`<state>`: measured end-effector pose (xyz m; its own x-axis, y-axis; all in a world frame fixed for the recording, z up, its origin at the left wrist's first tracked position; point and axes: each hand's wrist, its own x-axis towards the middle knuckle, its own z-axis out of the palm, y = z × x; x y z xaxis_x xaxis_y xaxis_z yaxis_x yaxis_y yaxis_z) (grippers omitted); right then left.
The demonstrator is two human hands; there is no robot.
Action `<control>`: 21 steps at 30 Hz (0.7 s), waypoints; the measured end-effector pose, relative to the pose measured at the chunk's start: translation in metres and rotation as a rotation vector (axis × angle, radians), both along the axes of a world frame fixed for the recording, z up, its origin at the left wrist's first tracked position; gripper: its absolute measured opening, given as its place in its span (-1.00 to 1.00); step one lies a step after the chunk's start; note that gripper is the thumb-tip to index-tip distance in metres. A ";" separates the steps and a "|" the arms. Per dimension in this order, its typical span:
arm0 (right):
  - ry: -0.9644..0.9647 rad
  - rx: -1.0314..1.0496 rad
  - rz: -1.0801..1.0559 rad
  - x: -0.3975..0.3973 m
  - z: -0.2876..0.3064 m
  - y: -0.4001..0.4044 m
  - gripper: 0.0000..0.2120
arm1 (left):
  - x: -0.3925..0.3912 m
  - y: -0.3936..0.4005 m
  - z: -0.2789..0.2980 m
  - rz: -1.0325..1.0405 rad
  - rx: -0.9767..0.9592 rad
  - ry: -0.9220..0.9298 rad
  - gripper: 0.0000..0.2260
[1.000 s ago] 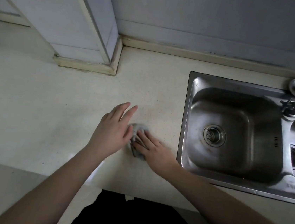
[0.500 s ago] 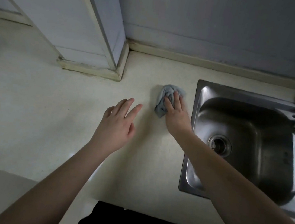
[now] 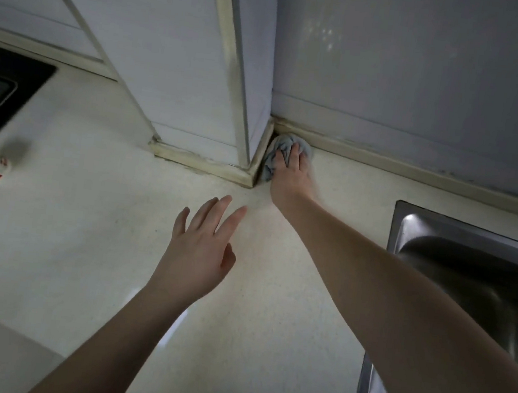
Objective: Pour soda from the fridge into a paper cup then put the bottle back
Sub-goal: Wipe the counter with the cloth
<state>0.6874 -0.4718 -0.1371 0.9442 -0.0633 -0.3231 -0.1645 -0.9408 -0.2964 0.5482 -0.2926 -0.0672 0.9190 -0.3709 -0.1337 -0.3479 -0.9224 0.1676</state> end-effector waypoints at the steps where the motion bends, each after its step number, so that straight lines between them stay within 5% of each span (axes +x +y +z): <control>1: -0.002 -0.013 0.005 0.007 0.000 0.004 -0.36 | -0.001 0.004 -0.001 0.013 -0.007 0.014 -0.41; 12: 0.061 -0.031 0.036 0.013 0.011 0.012 -0.43 | -0.017 0.028 -0.007 -0.034 -0.028 0.016 -0.44; 21: -0.135 0.016 0.006 -0.097 0.054 0.013 -0.43 | -0.014 0.026 0.024 -0.086 0.015 0.046 -0.47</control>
<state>0.5902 -0.4585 -0.0829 0.9794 -0.0538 -0.1944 -0.1170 -0.9366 -0.3304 0.5346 -0.2663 -0.0436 0.8768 -0.4456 -0.1809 -0.4179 -0.8921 0.1720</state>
